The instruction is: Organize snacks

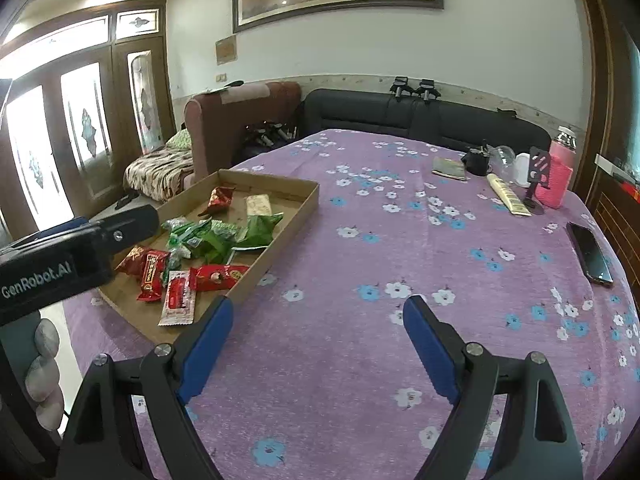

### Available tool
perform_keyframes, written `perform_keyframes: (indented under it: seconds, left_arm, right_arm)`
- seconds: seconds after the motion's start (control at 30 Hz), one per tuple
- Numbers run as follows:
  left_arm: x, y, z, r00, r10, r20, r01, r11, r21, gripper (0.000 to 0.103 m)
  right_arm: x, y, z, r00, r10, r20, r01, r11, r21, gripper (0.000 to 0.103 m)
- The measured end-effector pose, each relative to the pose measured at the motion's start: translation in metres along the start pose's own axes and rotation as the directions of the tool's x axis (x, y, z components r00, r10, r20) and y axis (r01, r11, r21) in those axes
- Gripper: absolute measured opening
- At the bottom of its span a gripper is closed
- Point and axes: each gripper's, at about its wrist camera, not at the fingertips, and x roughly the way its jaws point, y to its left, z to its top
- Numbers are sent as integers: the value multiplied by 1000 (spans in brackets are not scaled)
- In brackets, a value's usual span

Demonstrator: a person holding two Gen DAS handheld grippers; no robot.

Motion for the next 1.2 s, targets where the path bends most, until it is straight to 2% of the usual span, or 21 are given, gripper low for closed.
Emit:
perform_keyframes:
  seconds: [0.43, 0.6, 1.2]
  left_arm:
    - [11, 13, -4, 998, 61, -24, -61, 998, -15, 103]
    - [17, 14, -6, 997, 56, -49, -56, 998, -12, 103]
    - [24, 12, -9, 996, 58, -63, -59, 998, -19, 103]
  right_arm:
    - [14, 16, -1, 998, 8, -56, -10, 999, -34, 86]
    - [17, 20, -1, 997, 16, -70, -19, 999, -40, 86]
    - [26, 30, -5, 994, 30, -103, -36, 998, -57, 86]
